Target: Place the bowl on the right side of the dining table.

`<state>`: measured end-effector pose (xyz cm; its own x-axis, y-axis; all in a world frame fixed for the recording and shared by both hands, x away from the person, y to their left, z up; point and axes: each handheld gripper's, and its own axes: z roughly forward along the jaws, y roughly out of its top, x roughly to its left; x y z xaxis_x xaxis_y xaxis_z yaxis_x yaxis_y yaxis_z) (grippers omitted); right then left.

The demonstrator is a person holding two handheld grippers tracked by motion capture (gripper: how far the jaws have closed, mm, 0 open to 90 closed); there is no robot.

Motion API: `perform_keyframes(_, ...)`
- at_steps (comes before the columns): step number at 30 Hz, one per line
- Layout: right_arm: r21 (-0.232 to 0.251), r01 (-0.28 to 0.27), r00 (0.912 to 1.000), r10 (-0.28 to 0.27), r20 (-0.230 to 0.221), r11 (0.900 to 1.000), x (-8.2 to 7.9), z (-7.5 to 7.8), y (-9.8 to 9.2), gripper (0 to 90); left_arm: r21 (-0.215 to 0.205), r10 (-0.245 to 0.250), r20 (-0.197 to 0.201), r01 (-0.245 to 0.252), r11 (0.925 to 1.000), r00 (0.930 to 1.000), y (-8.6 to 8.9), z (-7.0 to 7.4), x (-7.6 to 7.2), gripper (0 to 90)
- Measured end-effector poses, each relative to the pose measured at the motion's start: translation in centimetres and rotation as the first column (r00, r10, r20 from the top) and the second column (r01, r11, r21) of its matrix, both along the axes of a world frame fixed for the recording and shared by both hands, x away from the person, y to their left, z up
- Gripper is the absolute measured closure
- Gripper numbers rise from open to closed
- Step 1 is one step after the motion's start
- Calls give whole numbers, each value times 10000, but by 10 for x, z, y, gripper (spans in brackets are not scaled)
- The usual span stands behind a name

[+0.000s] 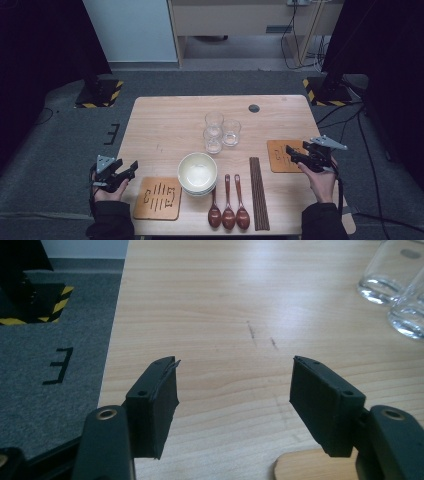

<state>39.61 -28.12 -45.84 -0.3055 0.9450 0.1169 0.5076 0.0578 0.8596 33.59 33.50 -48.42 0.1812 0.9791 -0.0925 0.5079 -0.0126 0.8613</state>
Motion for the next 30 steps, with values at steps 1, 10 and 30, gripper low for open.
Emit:
perform_keyframes(1,34,-52,10000,52,22,10000,-1,2,1,295,-7,-56,40,56,10000,10000,-1,2,-1,356)
perform_keyframes(10,191,-644,9975,638,314,9977,-5,17,17,311,-176,-494,534,504,9986,9973,-13,16,-6,380)
perform_keyframes(30,137,-1960,9794,1951,517,9805,-5,36,64,338,-500,-1456,1167,1523,9871,9824,-39,39,-14,443)
